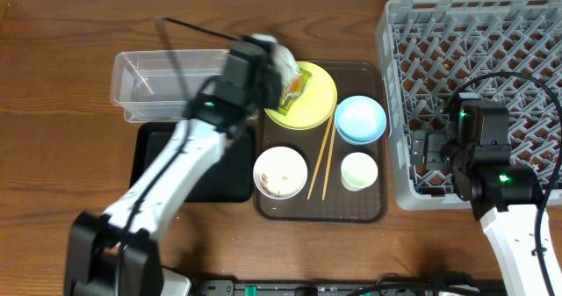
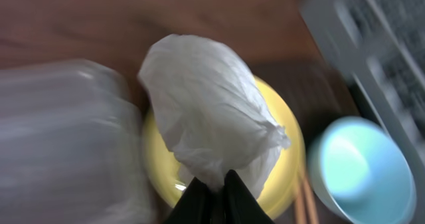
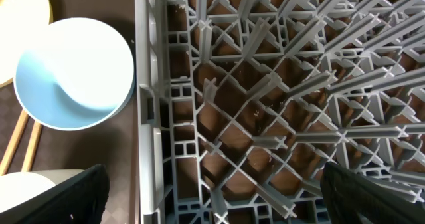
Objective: Sort waste into correct bins and load items into the dishwasher rack
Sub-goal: 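Grasp white tissue from yellow plate with left gripper, carry to container, then open left gripper to drop tissue into clear container, then grasp snack wrapper from yellow plate with left gripper, drop in container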
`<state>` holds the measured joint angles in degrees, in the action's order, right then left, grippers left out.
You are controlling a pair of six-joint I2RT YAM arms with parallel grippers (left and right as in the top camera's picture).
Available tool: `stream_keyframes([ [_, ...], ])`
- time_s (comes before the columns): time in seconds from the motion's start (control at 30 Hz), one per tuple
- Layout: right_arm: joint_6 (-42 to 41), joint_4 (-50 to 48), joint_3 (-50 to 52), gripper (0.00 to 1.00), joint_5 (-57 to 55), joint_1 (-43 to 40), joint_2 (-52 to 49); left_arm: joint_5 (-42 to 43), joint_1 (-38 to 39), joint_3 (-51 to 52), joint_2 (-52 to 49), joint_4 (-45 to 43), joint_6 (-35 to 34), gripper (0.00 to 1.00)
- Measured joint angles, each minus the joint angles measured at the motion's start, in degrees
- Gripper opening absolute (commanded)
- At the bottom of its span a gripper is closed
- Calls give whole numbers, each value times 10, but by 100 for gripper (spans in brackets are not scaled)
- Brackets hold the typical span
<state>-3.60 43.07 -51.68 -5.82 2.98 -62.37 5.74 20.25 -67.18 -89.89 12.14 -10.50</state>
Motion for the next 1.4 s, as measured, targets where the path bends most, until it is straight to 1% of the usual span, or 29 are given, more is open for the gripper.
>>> stream_keyframes([
  [0.17,0,0,0,99,0,0,0,-14,-76,-3,2,5,0,14],
  [0.2,0,0,0,99,0,0,0,-15,-89,-3,-2,5,0,21],
  [0.23,0,0,0,99,0,0,0,-17,-101,-3,-7,6,1,34],
  [0.27,0,0,0,99,0,0,0,-19,-111,-3,-14,7,4,50],
  [0.3,0,0,0,99,0,0,0,-19,-117,-3,-18,8,2,58],
  [0.33,0,0,0,99,0,0,0,-20,-121,-3,-24,10,1,60],
  [0.47,0,0,0,99,0,0,0,-8,-120,-3,-31,9,0,61],
  [0.57,0,0,0,99,0,0,0,21,-103,-3,-31,7,6,61],
  [0.63,0,0,0,99,0,0,0,34,-84,-3,-31,9,22,61],
  [0.73,0,0,0,99,0,0,0,40,-33,-3,-31,16,72,61],
  [0.83,0,0,0,99,0,0,0,23,16,-3,-36,15,116,63],
  [0.9,0,0,0,99,0,0,0,8,44,-3,-49,13,144,69],
  [1.0,0,0,0,99,0,0,0,-9,71,-5,-86,4,175,73],
  [1.23,0,0,0,99,0,0,0,-57,84,-5,-195,-40,208,77],
  [1.4,0,1,0,99,0,0,0,-80,82,-5,-231,-72,211,77],
])
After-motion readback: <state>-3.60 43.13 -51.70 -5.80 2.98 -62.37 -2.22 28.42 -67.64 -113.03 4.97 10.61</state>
